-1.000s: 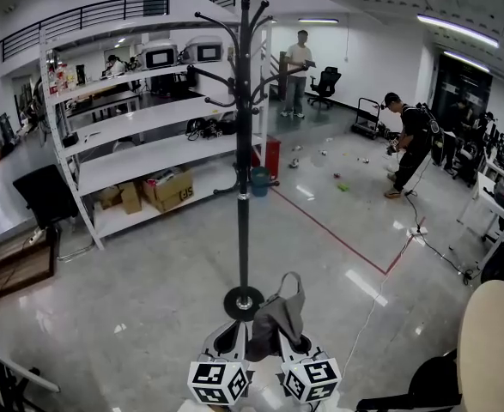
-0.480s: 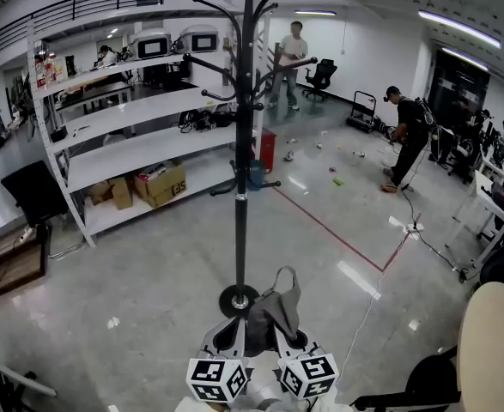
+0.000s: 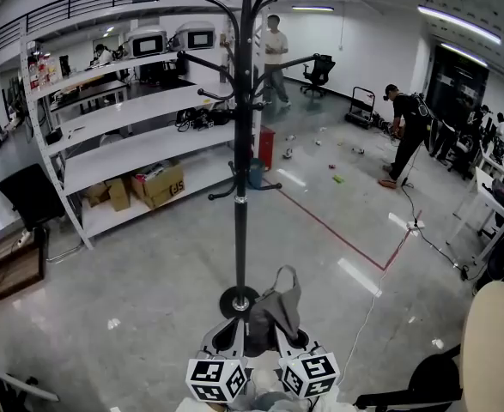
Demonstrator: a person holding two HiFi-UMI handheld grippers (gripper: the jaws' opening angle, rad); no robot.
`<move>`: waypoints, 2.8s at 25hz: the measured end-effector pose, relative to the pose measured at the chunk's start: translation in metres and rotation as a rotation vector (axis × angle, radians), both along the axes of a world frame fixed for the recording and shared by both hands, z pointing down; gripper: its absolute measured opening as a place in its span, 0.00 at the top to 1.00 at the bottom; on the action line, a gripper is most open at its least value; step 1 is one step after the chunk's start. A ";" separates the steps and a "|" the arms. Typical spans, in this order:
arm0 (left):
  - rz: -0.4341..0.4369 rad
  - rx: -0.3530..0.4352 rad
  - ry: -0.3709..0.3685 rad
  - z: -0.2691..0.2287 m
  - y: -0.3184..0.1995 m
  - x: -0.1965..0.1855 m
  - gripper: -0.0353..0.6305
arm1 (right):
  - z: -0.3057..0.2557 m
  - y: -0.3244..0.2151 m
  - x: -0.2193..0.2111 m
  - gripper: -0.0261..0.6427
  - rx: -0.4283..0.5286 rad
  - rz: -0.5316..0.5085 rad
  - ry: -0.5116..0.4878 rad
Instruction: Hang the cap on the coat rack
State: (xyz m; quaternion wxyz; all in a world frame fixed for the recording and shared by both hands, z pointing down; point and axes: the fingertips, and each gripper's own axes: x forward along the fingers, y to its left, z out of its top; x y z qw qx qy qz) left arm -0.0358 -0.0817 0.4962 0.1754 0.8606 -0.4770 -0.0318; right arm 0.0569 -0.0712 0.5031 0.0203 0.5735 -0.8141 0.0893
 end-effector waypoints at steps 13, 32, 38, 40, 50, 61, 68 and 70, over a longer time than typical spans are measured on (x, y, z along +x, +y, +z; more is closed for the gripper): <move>-0.052 0.004 -0.003 -0.001 -0.065 0.002 0.94 | -0.003 -0.069 0.008 0.94 0.017 -0.035 0.002; -0.116 0.035 -0.008 -0.014 -0.169 0.022 0.94 | -0.015 -0.179 0.023 0.94 0.051 -0.114 0.001; -0.140 0.036 -0.019 -0.015 -0.185 0.023 0.94 | -0.018 -0.197 0.025 0.94 0.077 -0.132 0.025; -0.142 0.034 -0.024 -0.014 -0.191 0.022 0.94 | -0.017 -0.203 0.025 0.94 0.074 -0.130 0.020; -0.156 0.074 -0.035 -0.031 -0.223 0.006 0.94 | -0.057 -0.216 0.023 0.94 0.213 -0.121 0.087; -0.158 0.084 -0.024 -0.036 -0.228 -0.009 0.94 | -0.154 -0.223 0.013 0.94 0.480 -0.106 0.108; -0.177 0.096 -0.012 -0.040 -0.234 -0.019 0.94 | -0.187 -0.232 0.010 0.94 0.569 -0.096 0.121; -0.186 0.093 -0.009 -0.038 -0.234 -0.023 0.94 | -0.192 -0.234 0.007 0.94 0.581 -0.100 0.120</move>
